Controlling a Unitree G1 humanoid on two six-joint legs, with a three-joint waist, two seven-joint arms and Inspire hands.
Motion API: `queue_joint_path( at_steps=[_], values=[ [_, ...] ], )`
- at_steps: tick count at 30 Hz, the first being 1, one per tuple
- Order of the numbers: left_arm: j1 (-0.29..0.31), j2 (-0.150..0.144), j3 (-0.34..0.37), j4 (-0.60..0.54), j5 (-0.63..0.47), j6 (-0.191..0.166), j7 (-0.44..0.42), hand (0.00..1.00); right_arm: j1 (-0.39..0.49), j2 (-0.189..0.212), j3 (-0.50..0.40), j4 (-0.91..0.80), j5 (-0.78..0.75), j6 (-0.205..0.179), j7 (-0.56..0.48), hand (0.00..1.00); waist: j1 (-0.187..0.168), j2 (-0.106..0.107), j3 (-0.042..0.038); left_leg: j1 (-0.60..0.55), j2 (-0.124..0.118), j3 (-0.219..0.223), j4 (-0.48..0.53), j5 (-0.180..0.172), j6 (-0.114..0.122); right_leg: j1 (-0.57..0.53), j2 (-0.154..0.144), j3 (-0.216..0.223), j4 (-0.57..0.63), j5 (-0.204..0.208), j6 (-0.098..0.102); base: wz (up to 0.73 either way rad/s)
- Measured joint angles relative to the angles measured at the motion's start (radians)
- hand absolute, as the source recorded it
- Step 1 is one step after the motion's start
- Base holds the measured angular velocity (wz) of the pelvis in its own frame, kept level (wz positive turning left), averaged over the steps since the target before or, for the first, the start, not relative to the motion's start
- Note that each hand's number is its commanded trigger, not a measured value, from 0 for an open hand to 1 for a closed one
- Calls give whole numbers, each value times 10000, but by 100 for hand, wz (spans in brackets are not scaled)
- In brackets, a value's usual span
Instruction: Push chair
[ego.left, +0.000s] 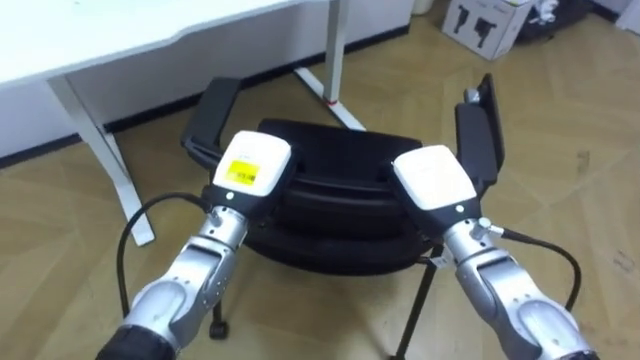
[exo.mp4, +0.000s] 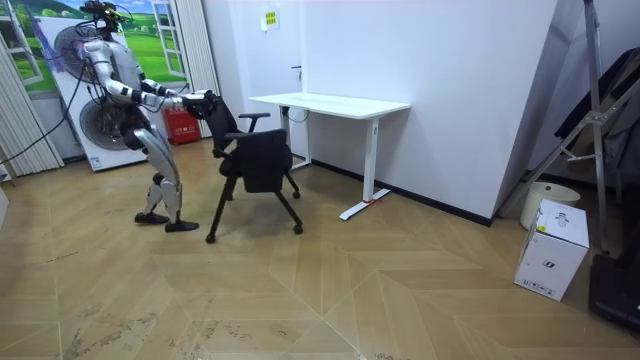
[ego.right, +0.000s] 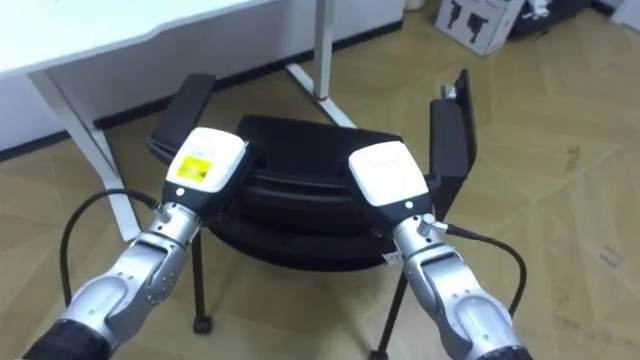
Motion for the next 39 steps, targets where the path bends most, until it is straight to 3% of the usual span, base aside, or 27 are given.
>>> queue_joint_path(
  at_steps=[2,3,5,7,11,13,16,19,21,22,23,24,25,26,27,29,32,35,37,39],
  values=[
    [59,1,15,-35,0,0,34,100,1,9,1,6,3,-15,11,100,46,-48,20,-411,275,276,1263,421,-422,255,4,-218,204,-336,-174,37],
    [65,7,12,-47,0,2,49,100,-23,5,1,21,4,-23,10,100,80,-94,25,-726,415,324,1849,698,-454,384,3,-328,262,-533,-261,35],
    [65,15,20,-52,-2,20,160,100,-100,3,7,34,6,-35,24,100,193,-172,78,-1218,609,251,2160,732,-480,605,-3,-470,224,-709,-382,20],
    [67,16,22,-24,-2,19,204,100,-116,2,19,60,7,-39,19,100,386,-286,122,-1665,771,214,1971,733,-542,868,-12,-528,34,-794,-452,12],
    [115,2,52,-105,-9,84,404,100,-211,-61,24,-104,-4,-22,123,100,605,-369,84,-2620,909,260,423,817,-591,1084,-30,-651,-367,-858,-554,14],
    [196,7,34,-270,-9,192,445,100,-225,-68,25,-142,-4,-15,119,100,605,-432,69,-2848,852,272,-476,980,-757,1168,-31,-734,-538,-880,-588,19],
    [254,16,32,-373,-12,227,514,100,-244,-139,54,-206,-4,-14,74,100,746,-502,40,-3180,608,781,-1858,1795,-614,1315,-49,-755,-853,-884,-594,9],
    [311,-9,30,-378,-43,273,543,100,-232,-159,101,-247,-47,23,103,100,837,-509,38,-3328,257,989,-3062,2751,-525,1605,-39,-824,-1033,-901,-562,8],
    [328,-3,16,-385,-55,301,590,100,-220,-165,105,-286,-56,42,116,100,887,-514,40,-3320,-57,1044,-3975,3658,-303,1727,-45,-925,-1015,-979,-412,7],
    [328,-2,16,-402,-55,304,603,100,-220,-167,104,-303,-55,43,115,100,902,-514,40,-3319,-130,1044,-4117,3846,-277,1743,-45,-959,-1006,-1019,-337,6],
    [328,4,16,-445,-55,324,614,100,-227,-170,103,-331,-29,58,124,100,931,-511,38,-3299,-207,1090,-4325,4181,-204,1745,-45,-983,-955,-1107,-171,5],
    [328,12,16,-537,-55,372,560,100,-228,-184,103,-374,11,70,138,100,987,-527,40,-3291,-296,1255,-4388,4442,-71,1706,-61,-981,-788,-1298,190,4],
    [332,24,16,-604,-55,396,506,100,-227,-192,103,-395,25,73,146,100,1011,-533,42,-3292,-296,1325,-4399,4521,48,1693,-65,-979,-698,-1399,378,0],
    [332,78,15,-709,-55,404,418,100,-228,-185,103,-402,100,76,151,100,1070,-587,40,-3289,-308,1336,-4362,4600,161,1679,-99,-977,-531,-1578,706,0],
    [332,137,14,-810,-55,413,358,100,-229,-164,105,-401,173,76,147,100,1098,-684,49,-3299,-334,1357,-4226,4635,232,1688,-162,-981,-384,-1712,851,0],
    [300,235,10,-943,-55,415,260,100,-248,-141,120,-403,280,80,126,100,1115,-859,47,-3312,-492,1467,-4152,4568,344,1677,-289,-983,-232,-1831,880,14],
    [195,320,9,-1098,-30,428,87,100,-293,-146,104,-422,323,89,127,100,1110,-1063,-6,-3372,-521,1997,-4033,4348,665,1695,-383,-977,-161,-1880,967,17],
    [91,387,-34,-1225,4,519,-18,100,-359,-154,67,-478,426,93,220,100,1136,-1214,23,-3325,-646,2157,-3900,4169,904,1835,-446,-698,-164,-1885,972,13],
    [86,357,-37,-1234,-21,591,-34,100,-418,-173,71,-472,468,99,264,100,1198,-1220,22,-3216,-716,2466,-3782,3917,1033,1941,-522,-525,-108,-1943,1079,2],
    [81,297,-55,-1263,-36,667,-135,100,-443,-199,72,-449,486,101,328,100,1145,-1257,46,-2972,-813,2775,-3514,3445,1224,1766,-790,-376,1021,-2024,1237,14]
  ],
)
